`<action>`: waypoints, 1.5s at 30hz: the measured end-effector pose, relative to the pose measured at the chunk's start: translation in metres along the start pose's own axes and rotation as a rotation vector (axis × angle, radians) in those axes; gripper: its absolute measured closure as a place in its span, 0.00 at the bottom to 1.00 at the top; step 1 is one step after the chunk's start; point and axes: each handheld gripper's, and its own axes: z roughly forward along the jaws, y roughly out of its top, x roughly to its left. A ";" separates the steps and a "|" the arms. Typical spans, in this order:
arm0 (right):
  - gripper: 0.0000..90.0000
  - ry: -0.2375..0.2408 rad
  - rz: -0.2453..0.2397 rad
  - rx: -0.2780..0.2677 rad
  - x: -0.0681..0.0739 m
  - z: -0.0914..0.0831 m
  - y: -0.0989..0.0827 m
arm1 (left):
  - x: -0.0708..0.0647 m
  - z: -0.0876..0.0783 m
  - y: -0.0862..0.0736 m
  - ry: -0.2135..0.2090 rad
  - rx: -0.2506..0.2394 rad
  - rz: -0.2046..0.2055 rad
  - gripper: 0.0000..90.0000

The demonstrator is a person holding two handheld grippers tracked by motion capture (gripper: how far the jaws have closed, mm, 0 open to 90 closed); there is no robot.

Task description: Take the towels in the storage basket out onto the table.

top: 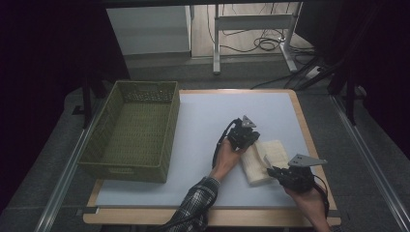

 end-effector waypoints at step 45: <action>0.73 -0.281 0.139 0.022 -0.070 -0.076 -0.027 | 0.019 -0.024 -0.020 0.119 0.050 -0.012 0.30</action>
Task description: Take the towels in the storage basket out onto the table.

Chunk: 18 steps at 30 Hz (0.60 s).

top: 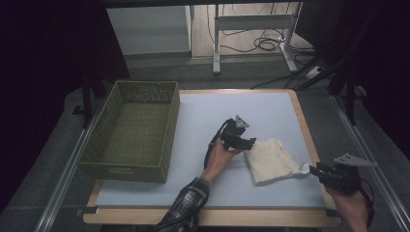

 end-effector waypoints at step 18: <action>0.83 0.109 -0.081 0.113 0.040 0.063 0.024 | 0.034 -0.048 -0.080 0.068 0.128 -0.098 0.13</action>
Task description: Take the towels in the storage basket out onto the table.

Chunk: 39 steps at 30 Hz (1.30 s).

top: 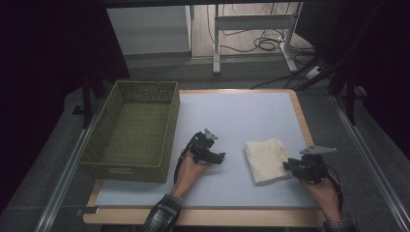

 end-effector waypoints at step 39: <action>0.96 -0.001 0.084 0.051 -0.017 -0.008 -0.016 | -0.001 0.000 -0.003 0.018 -0.008 0.006 0.14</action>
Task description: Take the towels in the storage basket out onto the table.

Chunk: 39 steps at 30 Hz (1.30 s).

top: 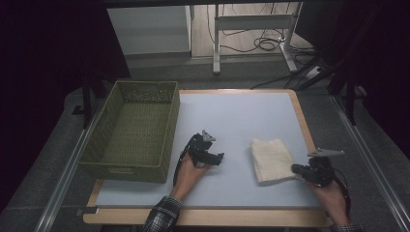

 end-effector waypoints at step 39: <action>0.76 -0.009 -0.047 -0.067 0.015 -0.012 0.010 | 0.000 0.001 0.003 -0.007 0.013 -0.007 0.13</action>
